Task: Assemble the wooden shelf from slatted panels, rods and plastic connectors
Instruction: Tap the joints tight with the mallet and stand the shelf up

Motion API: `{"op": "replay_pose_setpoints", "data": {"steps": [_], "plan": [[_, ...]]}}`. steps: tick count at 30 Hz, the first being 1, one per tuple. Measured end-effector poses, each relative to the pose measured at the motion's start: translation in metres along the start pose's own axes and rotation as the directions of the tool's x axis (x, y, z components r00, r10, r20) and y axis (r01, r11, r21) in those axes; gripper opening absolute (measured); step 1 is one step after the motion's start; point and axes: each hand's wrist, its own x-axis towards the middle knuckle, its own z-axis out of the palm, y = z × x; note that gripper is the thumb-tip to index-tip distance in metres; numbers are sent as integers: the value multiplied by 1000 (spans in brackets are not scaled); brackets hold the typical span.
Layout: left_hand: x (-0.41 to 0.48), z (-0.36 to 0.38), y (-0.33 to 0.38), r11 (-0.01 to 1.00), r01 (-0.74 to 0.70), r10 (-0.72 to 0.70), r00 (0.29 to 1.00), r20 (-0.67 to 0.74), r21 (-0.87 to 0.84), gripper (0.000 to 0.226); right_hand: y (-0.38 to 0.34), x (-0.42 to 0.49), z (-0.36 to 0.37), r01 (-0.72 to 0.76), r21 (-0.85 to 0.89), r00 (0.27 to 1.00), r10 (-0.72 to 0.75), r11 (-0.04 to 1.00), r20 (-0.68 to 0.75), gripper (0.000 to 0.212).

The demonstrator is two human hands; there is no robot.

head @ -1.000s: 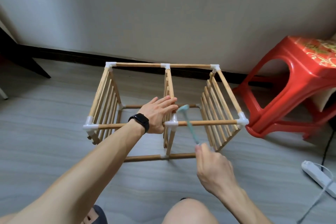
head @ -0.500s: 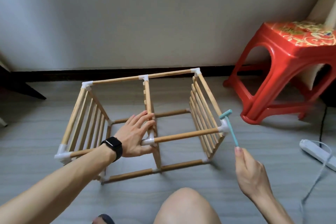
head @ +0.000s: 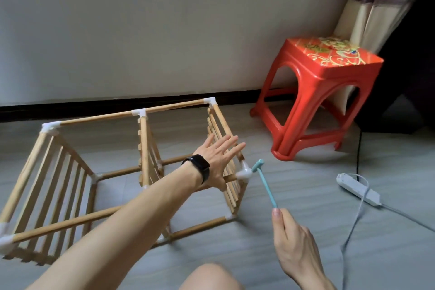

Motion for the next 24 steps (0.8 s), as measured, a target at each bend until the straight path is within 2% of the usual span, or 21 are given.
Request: {"op": "replay_pose_setpoints", "data": {"steps": [2, 5, 8, 10, 12, 14, 16, 17, 18, 20, 22, 24], "plan": [[13, 4, 4, 1000, -15, 15, 1000, 24, 27, 118, -3, 3, -5, 11, -38, 1000, -11, 999, -9, 40], [18, 11, 5, 998, -10, 6, 998, -57, -68, 106, -4, 11, -9, 16, -95, 1000, -16, 995, -5, 41], [18, 15, 3, 987, -19, 3, 995, -103, -157, 104, -6, 19, -12, 33, -248, 998, -18, 968, 64, 34], [19, 17, 3, 985, -23, 1, 991, -132, -171, 103, -6, 26, -20, 81, -297, 996, -70, 951, 49, 34], [20, 18, 2, 983, -29, 2, 989, -146, -183, 102, -11, 29, -30, 163, -199, 981, -180, 966, -73, 36], [20, 18, 2, 981, -31, 2, 988, -153, -192, 102, -18, 27, -36, 256, -7, 938, -250, 967, -239, 36], [21, 18, 0, 980, -31, 0, 988, -154, -199, 102, -22, 26, -34, 312, 25, 904, -289, 950, -316, 31], [21, 18, 0, 979, -30, -2, 988, -155, -203, 102, -22, 27, -31, 298, -25, 923, -295, 954, -249, 29], [20, 18, 1, 978, -30, -3, 988, -157, -204, 102, -20, 26, -26, 261, -129, 953, -277, 957, -125, 28], [20, 18, 2, 977, -30, -5, 987, -161, -210, 102, -13, 20, -23, 161, -203, 986, -164, 966, 0, 29], [21, 19, 1, 975, -28, -9, 987, -163, -222, 101, -15, 11, -22, 221, -143, 970, -232, 965, -67, 36], [20, 18, 0, 973, -25, -12, 988, -157, -231, 101, -15, 13, -20, 236, -225, 960, -263, 945, -97, 45]]}}
